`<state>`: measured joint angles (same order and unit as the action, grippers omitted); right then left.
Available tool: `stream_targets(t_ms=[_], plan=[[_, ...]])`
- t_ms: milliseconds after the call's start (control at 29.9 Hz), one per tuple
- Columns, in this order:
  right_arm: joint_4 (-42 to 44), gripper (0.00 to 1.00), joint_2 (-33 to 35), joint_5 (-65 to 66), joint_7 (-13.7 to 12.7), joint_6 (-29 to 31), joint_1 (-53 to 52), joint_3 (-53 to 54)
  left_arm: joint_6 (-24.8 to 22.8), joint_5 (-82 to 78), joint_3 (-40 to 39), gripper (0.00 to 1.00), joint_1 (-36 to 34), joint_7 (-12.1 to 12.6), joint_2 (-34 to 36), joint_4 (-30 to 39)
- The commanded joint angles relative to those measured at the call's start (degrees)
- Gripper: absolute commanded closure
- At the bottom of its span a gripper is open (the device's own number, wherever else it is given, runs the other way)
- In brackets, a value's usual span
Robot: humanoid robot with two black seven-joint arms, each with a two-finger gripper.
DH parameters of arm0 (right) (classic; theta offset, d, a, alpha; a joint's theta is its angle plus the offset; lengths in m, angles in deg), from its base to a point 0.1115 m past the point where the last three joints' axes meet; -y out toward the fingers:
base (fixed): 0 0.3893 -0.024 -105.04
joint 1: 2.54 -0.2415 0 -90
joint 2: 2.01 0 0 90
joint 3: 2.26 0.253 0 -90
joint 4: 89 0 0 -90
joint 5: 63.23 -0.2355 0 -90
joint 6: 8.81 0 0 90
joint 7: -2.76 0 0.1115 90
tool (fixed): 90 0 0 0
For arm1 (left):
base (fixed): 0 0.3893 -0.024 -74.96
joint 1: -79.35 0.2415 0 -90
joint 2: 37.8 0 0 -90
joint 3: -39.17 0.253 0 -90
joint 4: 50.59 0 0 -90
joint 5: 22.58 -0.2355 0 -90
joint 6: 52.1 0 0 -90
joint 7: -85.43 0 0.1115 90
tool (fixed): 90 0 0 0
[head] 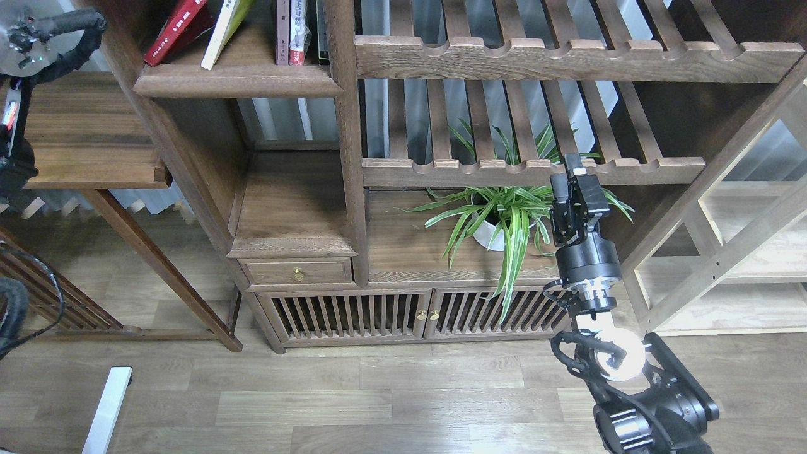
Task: Organize books on shelf
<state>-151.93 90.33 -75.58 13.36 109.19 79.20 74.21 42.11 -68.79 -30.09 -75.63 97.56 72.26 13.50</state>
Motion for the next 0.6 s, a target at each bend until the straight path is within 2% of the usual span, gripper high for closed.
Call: stream_targets(t_ms=[0, 301, 568], plan=[[0.0, 0.36, -0.06, -0.22, -0.05, 0.0, 0.0, 0.0, -0.08, 1.12, 1.93, 0.98, -2.16, -1.13, -0.29, -3.34], [0.09, 0.36, -0.15, -0.4, -0.05, 0.0, -0.18, -0.18, -0.08, 9.47, 12.3, 0.97, -10.07, -6.05, -0.2, -13.63], [0.09, 0.36, -0.06, -0.49, -0.05, 0.0, -0.09, -0.18, -0.08, 10.27, 13.27, 0.97, -12.53, -7.02, -0.47, -17.85]])
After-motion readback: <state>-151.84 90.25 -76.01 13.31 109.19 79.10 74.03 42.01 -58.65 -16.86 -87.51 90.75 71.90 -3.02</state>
